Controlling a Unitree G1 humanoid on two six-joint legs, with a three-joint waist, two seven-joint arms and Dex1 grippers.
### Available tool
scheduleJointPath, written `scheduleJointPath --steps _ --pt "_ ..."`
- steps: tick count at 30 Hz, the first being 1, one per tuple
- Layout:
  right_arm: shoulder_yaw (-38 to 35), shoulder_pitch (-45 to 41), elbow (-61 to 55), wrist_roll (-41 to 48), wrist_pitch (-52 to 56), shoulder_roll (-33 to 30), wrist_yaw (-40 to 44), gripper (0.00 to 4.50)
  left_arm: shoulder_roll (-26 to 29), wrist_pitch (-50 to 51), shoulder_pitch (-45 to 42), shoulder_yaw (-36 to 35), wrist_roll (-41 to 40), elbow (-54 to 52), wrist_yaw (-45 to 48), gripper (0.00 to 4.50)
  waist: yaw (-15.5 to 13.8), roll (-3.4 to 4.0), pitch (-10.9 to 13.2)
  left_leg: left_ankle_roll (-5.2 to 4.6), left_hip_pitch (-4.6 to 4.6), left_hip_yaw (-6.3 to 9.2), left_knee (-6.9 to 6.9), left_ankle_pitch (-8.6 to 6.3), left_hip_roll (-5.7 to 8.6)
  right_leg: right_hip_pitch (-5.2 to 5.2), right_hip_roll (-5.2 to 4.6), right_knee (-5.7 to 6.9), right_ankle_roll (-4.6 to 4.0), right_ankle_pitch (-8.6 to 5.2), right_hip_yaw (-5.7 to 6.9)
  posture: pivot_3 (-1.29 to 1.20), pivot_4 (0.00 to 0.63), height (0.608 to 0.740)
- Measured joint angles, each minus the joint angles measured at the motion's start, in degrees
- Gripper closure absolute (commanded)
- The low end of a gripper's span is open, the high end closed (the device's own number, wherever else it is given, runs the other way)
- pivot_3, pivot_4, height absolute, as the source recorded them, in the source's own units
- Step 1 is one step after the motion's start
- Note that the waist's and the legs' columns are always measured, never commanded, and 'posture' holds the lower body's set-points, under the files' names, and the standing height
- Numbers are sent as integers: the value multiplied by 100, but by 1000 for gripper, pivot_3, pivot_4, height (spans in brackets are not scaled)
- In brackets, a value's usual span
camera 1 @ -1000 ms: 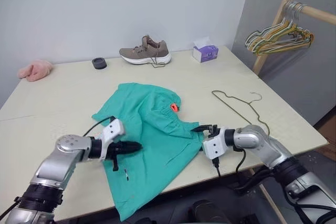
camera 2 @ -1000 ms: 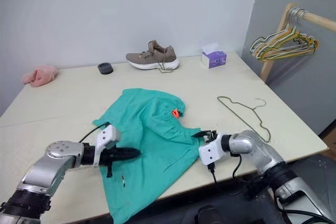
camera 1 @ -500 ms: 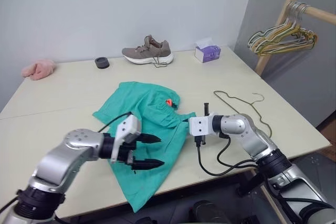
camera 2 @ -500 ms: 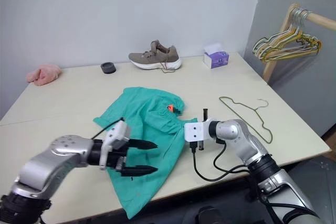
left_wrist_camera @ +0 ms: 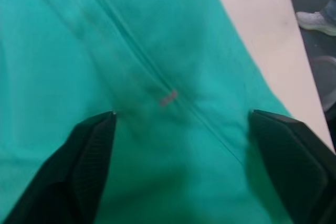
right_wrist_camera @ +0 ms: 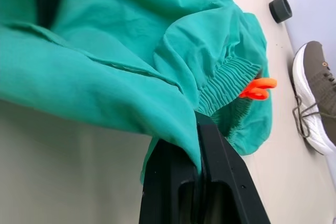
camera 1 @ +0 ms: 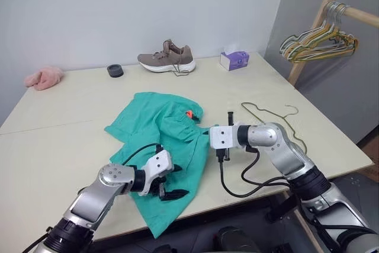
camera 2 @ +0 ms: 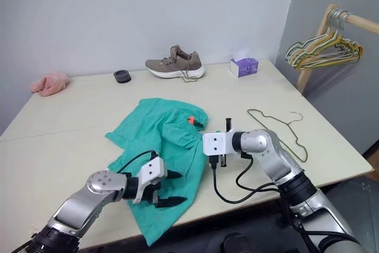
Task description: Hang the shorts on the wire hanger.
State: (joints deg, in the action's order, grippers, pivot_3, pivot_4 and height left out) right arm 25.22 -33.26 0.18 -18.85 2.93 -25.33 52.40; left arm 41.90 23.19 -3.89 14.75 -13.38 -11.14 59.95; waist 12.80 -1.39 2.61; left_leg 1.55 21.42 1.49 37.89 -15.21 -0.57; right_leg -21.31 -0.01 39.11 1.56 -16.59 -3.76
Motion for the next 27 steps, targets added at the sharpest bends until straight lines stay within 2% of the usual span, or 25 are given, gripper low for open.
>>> scheduleJointPath --steps 8,10,15,19,21,24,27 --pt "-94 -128 -10 203 311 -37 15 4500 51 -130 44 -181 -49 208 68 3962 -10 0 0 0 0 -1 1 0 1 0 -2 -1 12 -7 0 -218 0 740" --pt "-120 -172 -70 221 419 -36 15 4500 20 -142 37 -263 -93 274 58 4475 -10 0 0 0 1 0 0 0 0 0 -2 -1 11 -7 1 -219 0 740" --pt "-126 -171 -110 220 547 -50 4 4500 -37 -710 -87 -499 86 949 -254 4475 -14 1 0 0 0 2 0 0 0 1 -3 0 12 -6 3 -215 0 740" --pt "-89 -181 -15 191 405 -72 -29 4500 -210 -1484 -671 -752 589 2065 -1174 4475 -33 -2 -1 0 2 6 2 0 2 0 -6 -3 11 -2 9 -208 0 740" --pt "31 -176 5 193 -27 -402 136 4500 -182 -1663 -818 -845 683 2365 -1260 4475 -27 0 0 0 6 3 -1 0 9 -3 -15 -5 1 3 7 -204 0 740" --pt "111 124 -193 387 -801 -1286 872 4500 185 -1704 -601 -875 548 2389 -659 4475 -23 -4 -5 0 13 4 -1 -12 6 -5 -19 -12 1 2 12 -201 0 740" --pt "293 531 -491 464 -1127 -1565 1218 4500 903 -1441 -54 -876 98 1736 452 4475 37 8 -6 4 9 -1 -7 -20 -4 -8 -13 -8 -7 -4 7 -197 0 740"
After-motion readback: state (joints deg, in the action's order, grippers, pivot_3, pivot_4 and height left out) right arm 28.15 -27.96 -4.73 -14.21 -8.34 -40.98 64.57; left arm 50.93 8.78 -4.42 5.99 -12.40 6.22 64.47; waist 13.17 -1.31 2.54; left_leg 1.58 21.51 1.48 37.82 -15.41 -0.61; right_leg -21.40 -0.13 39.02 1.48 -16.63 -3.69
